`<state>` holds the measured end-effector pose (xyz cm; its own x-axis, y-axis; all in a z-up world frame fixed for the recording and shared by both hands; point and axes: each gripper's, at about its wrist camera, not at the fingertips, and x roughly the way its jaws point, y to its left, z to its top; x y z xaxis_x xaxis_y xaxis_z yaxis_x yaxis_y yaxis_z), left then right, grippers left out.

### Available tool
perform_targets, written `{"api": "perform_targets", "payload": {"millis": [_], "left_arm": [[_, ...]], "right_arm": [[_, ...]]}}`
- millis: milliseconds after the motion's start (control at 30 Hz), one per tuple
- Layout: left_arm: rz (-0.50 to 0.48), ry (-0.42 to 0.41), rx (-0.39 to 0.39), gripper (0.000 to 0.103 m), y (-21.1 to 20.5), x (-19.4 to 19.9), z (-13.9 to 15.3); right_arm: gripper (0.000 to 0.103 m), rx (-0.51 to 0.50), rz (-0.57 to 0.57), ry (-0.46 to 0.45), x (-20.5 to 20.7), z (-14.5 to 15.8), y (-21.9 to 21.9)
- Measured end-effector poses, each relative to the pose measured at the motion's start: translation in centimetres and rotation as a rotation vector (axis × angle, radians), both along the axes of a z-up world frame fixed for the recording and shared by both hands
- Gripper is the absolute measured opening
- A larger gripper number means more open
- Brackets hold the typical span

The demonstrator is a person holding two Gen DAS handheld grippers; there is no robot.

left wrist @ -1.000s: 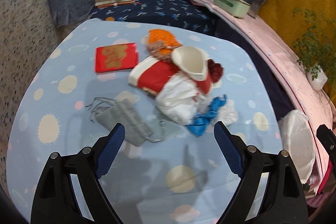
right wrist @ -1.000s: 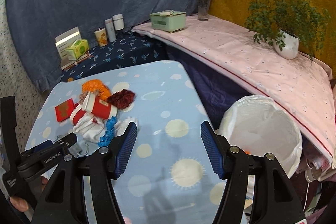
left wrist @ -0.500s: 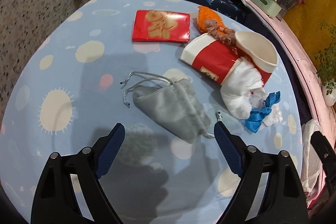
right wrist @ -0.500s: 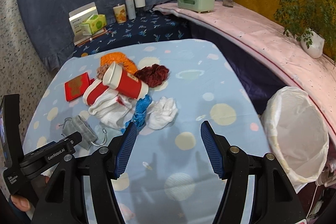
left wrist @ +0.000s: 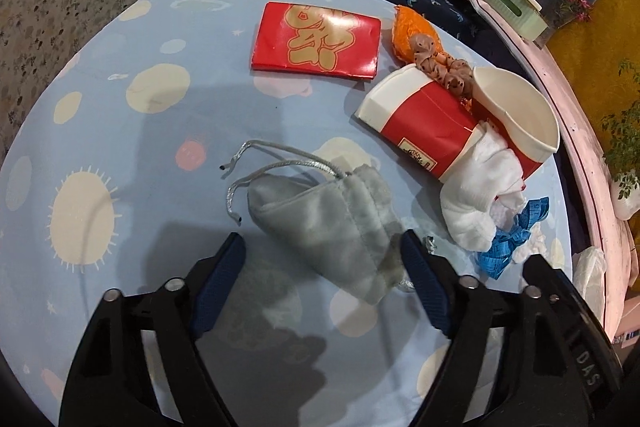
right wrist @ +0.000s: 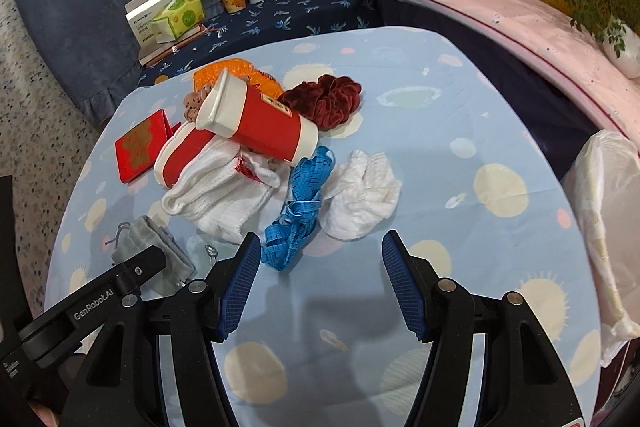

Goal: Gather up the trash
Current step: 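Grasp the grey pouch with the left gripper while the right gripper grasps the blue ribbon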

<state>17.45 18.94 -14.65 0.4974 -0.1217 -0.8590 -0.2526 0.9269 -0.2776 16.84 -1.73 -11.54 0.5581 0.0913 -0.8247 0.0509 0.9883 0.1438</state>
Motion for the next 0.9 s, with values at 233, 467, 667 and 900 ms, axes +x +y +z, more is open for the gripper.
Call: {"api": "perform_targets", "payload": {"millis": [233,467,667,900], "left_arm": [[-0.041,-0.006,0.002,0.031,-0.2,0.4,0.0],[-0.07,-0.014,0.001,0.009,-0.6,0.2,0.2],[-0.078,-0.038,-0.005,0.006,-0.8,-0.5,1.7],[-0.107,-0.102,0.021,0.006,-2.4,-1.9,5.3]], "right_arm": [[0.049,0.006,0.012,0.045,1.3,-2.0,0.9],[0.02,0.04,0.047,0.048,1.3,-2.4,1.5],[0.013,0.061,0.049,0.022,0.5,-1.1,0.7],[0.013,0.068,0.031,-0.053,-1.1,2.2,-1.1]]}}
